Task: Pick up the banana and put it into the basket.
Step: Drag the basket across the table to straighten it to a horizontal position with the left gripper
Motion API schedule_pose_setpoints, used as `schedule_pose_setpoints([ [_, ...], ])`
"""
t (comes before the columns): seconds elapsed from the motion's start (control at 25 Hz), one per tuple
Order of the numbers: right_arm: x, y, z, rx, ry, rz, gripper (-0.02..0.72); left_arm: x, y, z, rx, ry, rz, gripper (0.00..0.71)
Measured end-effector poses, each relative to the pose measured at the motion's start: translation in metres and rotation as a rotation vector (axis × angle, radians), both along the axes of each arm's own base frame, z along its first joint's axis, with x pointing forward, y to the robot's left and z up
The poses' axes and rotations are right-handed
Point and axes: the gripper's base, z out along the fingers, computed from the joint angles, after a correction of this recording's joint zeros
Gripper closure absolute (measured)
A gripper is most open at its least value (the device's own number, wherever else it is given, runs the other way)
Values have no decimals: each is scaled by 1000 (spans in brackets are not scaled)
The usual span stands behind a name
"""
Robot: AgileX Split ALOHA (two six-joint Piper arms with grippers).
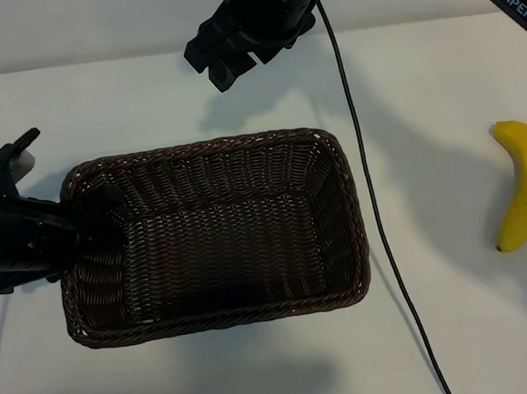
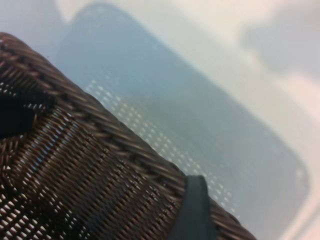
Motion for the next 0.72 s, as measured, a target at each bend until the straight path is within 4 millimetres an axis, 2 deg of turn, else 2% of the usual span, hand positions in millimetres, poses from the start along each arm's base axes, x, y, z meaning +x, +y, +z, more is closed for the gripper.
schedule_pose_setpoints([
  [0.4, 0, 0, 0, 1, 1, -2, 133, 0, -3, 5, -18, 16, -57, 360],
  [0.72, 0, 0, 0, 2, 1, -2, 133, 16, 24, 23, -30, -25, -52, 360],
])
